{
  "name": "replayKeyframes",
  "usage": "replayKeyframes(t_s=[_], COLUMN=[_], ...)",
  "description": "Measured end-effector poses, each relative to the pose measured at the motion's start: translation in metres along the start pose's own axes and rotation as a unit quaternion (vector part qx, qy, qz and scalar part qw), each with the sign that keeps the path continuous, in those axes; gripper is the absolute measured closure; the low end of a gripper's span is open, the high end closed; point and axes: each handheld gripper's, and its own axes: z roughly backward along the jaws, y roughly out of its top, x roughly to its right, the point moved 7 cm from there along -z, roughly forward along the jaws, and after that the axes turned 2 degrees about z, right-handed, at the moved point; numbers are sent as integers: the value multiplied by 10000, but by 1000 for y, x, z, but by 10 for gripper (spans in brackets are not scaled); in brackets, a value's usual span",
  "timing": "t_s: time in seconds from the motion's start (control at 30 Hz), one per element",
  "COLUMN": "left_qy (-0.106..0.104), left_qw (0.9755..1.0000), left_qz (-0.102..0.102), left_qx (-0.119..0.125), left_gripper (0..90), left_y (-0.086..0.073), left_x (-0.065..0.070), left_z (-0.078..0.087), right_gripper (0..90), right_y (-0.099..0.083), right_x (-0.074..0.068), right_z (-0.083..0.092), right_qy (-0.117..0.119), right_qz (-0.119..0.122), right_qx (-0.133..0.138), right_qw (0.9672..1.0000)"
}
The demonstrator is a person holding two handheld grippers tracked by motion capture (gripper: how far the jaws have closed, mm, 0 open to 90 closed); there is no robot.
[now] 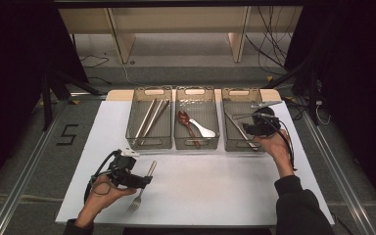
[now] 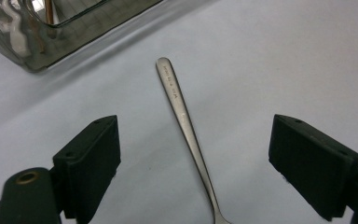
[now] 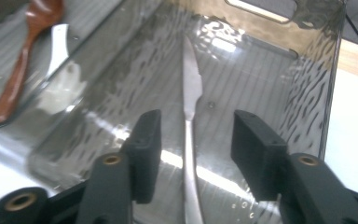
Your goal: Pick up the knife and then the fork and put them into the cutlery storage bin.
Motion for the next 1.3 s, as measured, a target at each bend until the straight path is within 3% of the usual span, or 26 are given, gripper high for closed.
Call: replayKeyframes(t_s=[0.23, 0.57, 0.93, 1.17, 1.3], left_qy=[7, -16, -85, -118, -136], left_qw=[9999, 9983, 9922, 9886, 9878], left_qz=[60, 36, -80, -134, -134], left_qx=[-102, -585, -1241, -1496, -1548], left_gripper=[167, 260, 403, 517, 579], left_y=[-1, -8, -19, -22, -24], left_x=[-1, 0, 4, 5, 7], left_z=[-1, -5, -13, -17, -21], right_gripper=[417, 366, 347, 347, 347], right_y=[-2, -23, -47, -52, -55], right_x=[-21, -57, -77, -84, -87], right_z=[25, 54, 64, 64, 63], right_qy=[299, 805, 1068, 1158, 1183], right_qz=[121, 271, 307, 351, 376], right_qx=[372, 651, 671, 644, 613], right_qw=[9988, 9943, 9915, 9906, 9904])
